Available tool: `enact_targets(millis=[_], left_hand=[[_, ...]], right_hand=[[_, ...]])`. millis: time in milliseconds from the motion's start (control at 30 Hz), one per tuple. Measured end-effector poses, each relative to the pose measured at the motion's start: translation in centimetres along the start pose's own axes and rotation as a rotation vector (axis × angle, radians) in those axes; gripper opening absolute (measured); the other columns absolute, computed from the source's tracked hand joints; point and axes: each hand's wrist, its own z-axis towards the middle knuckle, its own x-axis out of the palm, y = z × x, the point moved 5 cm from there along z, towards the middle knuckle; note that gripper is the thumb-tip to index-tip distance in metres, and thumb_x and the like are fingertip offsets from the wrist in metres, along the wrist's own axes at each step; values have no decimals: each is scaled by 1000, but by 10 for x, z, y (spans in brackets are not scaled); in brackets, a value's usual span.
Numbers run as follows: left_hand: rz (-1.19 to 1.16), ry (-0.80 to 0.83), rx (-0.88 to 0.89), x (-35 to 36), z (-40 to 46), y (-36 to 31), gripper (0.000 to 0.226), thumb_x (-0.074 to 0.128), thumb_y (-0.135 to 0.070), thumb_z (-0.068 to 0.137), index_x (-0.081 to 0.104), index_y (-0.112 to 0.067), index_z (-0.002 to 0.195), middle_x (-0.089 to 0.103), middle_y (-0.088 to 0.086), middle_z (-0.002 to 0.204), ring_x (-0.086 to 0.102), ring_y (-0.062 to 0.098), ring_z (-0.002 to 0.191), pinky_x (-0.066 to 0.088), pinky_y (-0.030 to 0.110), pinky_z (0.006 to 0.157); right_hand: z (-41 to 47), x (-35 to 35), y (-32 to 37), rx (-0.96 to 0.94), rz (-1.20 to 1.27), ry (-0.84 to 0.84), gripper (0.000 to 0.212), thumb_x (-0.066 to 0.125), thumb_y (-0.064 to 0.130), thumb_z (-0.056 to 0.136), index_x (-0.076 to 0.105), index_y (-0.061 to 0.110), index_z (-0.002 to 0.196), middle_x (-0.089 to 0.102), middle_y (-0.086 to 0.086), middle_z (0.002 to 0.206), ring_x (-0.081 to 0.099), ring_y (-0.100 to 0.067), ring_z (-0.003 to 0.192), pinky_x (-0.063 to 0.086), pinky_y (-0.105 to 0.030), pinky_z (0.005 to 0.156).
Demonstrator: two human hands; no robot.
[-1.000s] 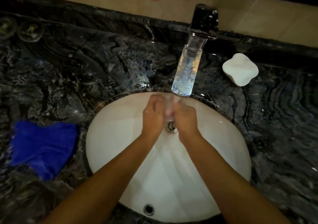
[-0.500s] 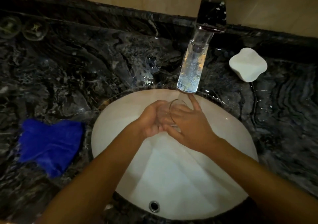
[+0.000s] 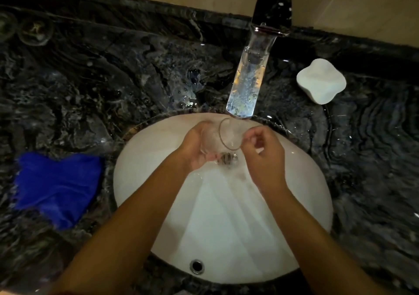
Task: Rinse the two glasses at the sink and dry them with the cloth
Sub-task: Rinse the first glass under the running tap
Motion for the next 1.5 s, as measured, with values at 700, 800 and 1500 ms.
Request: enact_targets(millis=[700, 800, 1500], left_hand=[[573, -255, 610, 6, -14, -12, 30, 44, -13, 99, 66, -14, 79, 67, 0, 76, 61, 4, 61, 48, 23, 56], [515, -345, 693, -9, -16, -7, 34, 42, -4, 97, 70, -17, 82, 72, 0, 85, 66, 11, 78, 50, 26, 70], [566, -166, 544, 17, -24, -19, 14, 58, -32, 88, 69, -24, 88, 72, -6, 86, 68, 15, 84, 53, 32, 77]], right_hand=[[-16, 67, -61, 1021, 560, 530, 17, 60, 21, 99, 64, 16, 82, 36, 4, 46, 22, -4, 30, 12, -16, 30], [2, 61, -54, 872, 207, 557, 16, 70, 24, 93, 62, 15, 83, 42, 4, 42, 24, -8, 33, 14, -16, 35], [-4, 63, -65, 837, 569, 455, 14, 58, 23, 101, 59, 18, 88, 46, -9, 63, 26, -5, 33, 17, -16, 31]])
